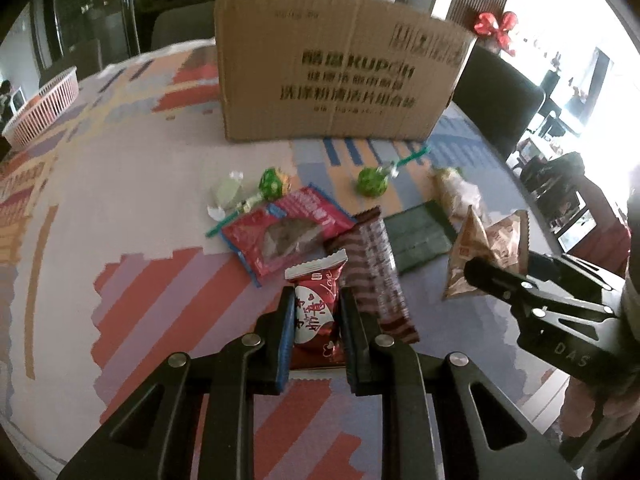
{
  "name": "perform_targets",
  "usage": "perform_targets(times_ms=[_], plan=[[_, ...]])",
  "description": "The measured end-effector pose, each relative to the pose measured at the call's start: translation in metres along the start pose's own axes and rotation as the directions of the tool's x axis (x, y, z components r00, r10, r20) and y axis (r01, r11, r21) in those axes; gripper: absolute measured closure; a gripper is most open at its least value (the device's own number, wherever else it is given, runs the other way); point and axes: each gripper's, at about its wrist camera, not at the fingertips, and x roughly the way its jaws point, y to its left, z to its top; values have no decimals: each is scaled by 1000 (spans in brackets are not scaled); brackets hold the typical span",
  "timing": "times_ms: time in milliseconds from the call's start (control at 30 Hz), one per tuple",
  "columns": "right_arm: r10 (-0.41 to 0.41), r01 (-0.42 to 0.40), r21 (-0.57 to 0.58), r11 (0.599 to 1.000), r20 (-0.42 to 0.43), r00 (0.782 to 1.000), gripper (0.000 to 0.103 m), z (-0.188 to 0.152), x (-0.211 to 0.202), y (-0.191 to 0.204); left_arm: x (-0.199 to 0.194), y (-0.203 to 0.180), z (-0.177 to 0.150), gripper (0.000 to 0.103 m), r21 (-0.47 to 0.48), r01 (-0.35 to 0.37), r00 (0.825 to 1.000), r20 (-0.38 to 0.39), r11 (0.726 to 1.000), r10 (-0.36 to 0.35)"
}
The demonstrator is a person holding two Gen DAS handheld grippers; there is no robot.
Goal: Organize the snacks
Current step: 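Carry the snack bar with left tool while right tool carries the biscuit bag to the box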
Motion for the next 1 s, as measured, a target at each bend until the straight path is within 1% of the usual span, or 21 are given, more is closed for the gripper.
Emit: perform_targets(times_ms=[233,467,733,1000], plan=[[15,-15,0,1000,65,998,53,8,-24,2,-31,-5,12,81,14,21,996,81,1000,-23],[17,-13,-27,1000,164,986,53,26,-55,8,-62,-11,30,81,41,16,983,181,999,-23],[31,-20,-45,999,266,963,53,51,-81,14,-90,-14,55,81,63,10,958,286,998,-28],[41,-23,-55,998,363,931,53,86,-99,18,-109,-17,86,81,86,-7,927,374,996,-26]])
